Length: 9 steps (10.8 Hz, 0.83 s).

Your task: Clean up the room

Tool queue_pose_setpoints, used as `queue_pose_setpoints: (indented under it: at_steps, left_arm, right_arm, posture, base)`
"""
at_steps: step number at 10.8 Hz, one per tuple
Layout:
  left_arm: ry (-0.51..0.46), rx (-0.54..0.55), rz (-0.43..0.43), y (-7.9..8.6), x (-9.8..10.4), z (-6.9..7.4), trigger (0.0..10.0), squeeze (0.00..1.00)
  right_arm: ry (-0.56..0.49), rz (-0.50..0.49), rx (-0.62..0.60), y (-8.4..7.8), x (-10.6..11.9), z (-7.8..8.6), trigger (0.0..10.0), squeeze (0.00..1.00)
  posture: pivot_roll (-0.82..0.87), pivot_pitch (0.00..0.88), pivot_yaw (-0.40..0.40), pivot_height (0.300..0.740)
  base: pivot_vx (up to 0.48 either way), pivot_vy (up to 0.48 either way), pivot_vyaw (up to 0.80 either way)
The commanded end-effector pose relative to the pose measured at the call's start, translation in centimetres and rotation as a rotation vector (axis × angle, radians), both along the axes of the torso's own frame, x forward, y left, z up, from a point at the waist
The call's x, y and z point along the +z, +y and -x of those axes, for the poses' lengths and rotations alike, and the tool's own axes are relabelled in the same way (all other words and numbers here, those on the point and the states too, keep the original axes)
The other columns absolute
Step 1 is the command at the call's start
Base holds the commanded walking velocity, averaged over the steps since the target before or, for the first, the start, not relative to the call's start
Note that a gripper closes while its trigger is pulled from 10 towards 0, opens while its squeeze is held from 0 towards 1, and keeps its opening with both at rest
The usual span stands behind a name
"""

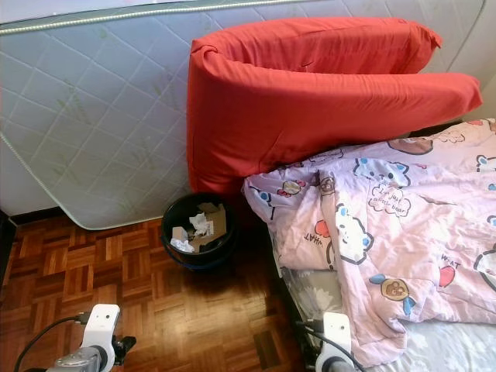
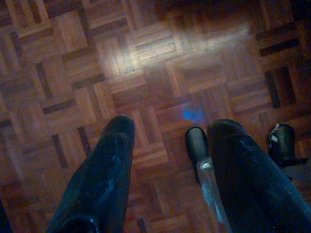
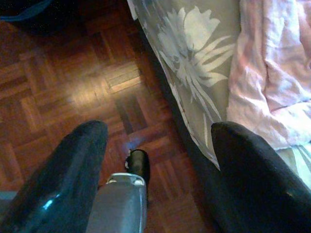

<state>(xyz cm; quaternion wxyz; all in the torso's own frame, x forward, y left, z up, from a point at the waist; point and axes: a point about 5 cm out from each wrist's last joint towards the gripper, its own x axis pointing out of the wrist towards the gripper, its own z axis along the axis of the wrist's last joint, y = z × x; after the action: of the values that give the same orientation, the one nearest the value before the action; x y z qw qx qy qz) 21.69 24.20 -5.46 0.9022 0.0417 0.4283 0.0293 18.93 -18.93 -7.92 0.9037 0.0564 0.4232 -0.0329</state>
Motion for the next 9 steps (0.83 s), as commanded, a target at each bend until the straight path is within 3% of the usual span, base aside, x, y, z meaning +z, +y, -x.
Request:
queue_pose_setpoints:
  at_steps: [1,8,9]
  left_arm:
    - [0.026,0.014,-0.005,0.2,-0.4,0.8,10.0,0.0]
    - [0.041,0.014,-0.012,0.6,-0.8,1.6,10.0,0.0]
    - [0.042,0.027,-0.007,0.6,-0.8,1.7,10.0,0.0]
  right_arm:
    - [0.027,-0.004,-0.018,0.0,-0.4,0.9,10.0,0.0]
    - [0.069,-0.024,0.0,0.9,-1.1,2.0,10.0,0.0]
    - [0.072,-0.021,0.003,0.9,-1.1,2.0,10.0,0.0]
  posture:
    - [-0.01,0.079,-0.016,0.74]
    - [0.0,0.058,-0.007,0.74]
    - [0.0,0.056,-0.008,0.74]
  base:
    - [0.0,0.0,0.0]
    - [0.0,0.0,-0.76]
    - [0.0,0.48,-0.77]
